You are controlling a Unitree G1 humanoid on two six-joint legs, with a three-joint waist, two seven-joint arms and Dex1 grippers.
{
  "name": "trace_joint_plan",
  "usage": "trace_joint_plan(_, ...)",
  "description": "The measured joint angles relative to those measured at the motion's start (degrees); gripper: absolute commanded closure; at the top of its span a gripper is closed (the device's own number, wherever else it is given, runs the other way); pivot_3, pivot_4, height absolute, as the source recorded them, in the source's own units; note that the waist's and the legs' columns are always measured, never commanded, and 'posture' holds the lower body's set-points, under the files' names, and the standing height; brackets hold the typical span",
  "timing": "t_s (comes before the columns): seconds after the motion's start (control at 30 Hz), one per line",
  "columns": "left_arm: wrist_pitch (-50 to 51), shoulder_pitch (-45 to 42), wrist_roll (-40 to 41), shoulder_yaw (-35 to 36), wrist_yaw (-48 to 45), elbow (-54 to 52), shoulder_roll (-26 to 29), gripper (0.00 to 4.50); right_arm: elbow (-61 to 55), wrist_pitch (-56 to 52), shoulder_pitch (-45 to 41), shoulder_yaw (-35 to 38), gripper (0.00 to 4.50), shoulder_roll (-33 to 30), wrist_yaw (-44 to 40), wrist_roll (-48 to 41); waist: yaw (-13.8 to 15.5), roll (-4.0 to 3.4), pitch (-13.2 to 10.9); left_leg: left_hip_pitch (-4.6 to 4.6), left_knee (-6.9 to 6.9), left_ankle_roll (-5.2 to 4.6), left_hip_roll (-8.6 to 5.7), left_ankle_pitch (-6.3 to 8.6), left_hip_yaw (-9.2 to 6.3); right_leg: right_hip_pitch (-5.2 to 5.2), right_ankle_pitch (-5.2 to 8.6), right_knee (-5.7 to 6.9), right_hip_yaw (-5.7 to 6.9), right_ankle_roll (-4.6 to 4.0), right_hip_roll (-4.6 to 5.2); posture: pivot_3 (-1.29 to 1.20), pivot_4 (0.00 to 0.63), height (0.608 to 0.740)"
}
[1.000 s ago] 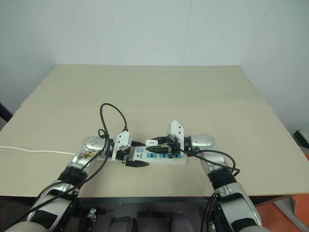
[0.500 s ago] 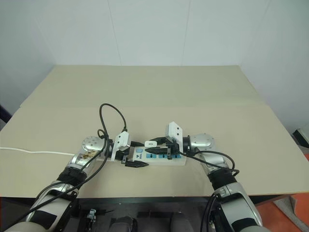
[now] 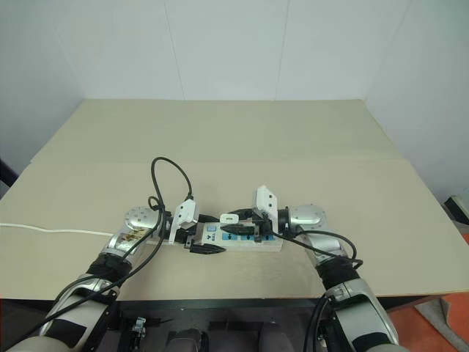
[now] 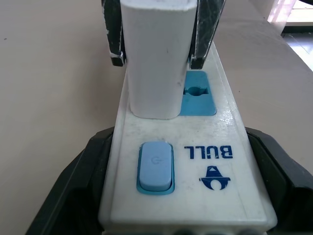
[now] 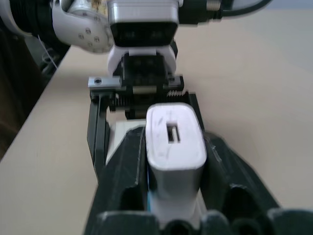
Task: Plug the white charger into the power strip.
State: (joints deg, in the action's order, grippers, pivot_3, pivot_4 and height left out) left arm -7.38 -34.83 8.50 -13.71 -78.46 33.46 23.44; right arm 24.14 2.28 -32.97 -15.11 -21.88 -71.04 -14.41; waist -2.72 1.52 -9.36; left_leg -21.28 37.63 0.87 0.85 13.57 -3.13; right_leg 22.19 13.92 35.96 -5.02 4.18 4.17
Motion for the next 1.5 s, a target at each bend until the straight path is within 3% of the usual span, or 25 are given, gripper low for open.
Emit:
trace_joint_plan(0.13,0.0,0.0,0.0,0.1,0.1,0.1,0.6,1.18,-0.2,-0.2,0.1,0.0,0.46,-0.3,-0.3,0.2,-0.4,0.07,0.0,0.09,0.00,0.00,0.13,0.00,-0.02,-0.03,0.00,0.01,-0.02,-0.02,-0.16,0.00,0.150,0.740)
trace_joint_plan(0.2,0.0,0.1,0.1,0.1,0.1,0.1,0.8,1.18,-0.7,-0.2,0.2,0.0,0.02,-0.3,-0.3,0.5,-0.5,0.07,0.0,0.10,0.00,0.00,0.17,0.00,-0.03,-0.04,0.01,0.01,-0.02,-0.04,-0.21,0.00,0.150,0.740)
trace_joint_plan(0.33,0.0,0.2,0.2,0.1,0.0,0.1,0.8,1.18,-1.4,-1.3,0.0,-0.2,0.02,-0.6,-0.8,1.2,-0.6,0.08,0.0,0.09,-0.01,0.00,0.17,0.00,-0.03,-0.04,0.01,0.01,-0.02,-0.05,-0.20,0.00,0.150,0.740)
trace_joint_plan(0.4,0.2,0.2,0.3,0.1,0.0,0.0,0.8,0.46,-2.1,-1.8,0.0,-0.3,0.00,-0.9,-1.4,1.6,-0.6,0.08,0.0,0.09,-0.01,0.00,0.17,0.00,-0.03,-0.03,0.02,0.01,-0.02,-0.05,-0.21,0.00,0.150,0.740)
trace_joint_plan(0.47,1.0,0.2,-0.1,0.1,0.0,0.2,1.0,0.04,-2.5,-1.8,0.2,-0.2,0.00,-1.0,-1.4,1.8,-0.7,0.07,0.1,0.09,-0.02,0.00,0.16,0.00,-0.02,-0.03,0.02,0.01,-0.03,-0.05,-0.20,0.00,0.150,0.740)
trace_joint_plan(0.87,9.2,1.1,3.0,1.5,-5.7,-6.1,5.5,0.04,-7.9,-4.1,1.4,0.6,0.00,-2.3,0.5,1.9,-0.8,0.04,-0.2,-0.34,-0.04,0.00,0.15,0.00,-0.03,0.40,0.01,0.03,-0.03,-0.08,-0.18,0.00,0.150,0.740)
trace_joint_plan(0.97,10.0,1.3,4.4,1.6,-8.4,-9.6,8.2,0.04,-12.9,-8.1,3.0,1.9,0.00,-5.7,0.6,0.8,-0.3,-0.03,-0.3,-1.10,0.09,0.00,0.12,-0.01,-0.05,1.14,-0.21,0.16,-0.03,-0.40,-0.16,0.00,0.150,0.740)
trace_joint_plan(1.23,12.2,1.5,8.2,4.2,-10.3,-15.6,11.6,0.04,-28.1,-19.2,5.6,11.0,0.00,-14.9,1.2,-8.0,0.3,-0.13,-1.0,-1.24,0.10,0.00,0.09,-0.01,-0.05,1.25,-0.24,0.15,0.00,-0.46,-0.11,0.00,0.150,0.740)
trace_joint_plan(1.5,12.7,3.9,9.8,8.2,-11.1,-19.2,19.2,0.04,-37.1,-27.8,20.6,25.1,0.00,-29.8,-2.3,-17.3,0.4,-0.08,-1.3,-1.29,0.11,-0.01,0.08,-0.01,-0.01,1.25,-0.04,0.10,0.03,-0.13,-0.05,0.00,0.150,0.740)
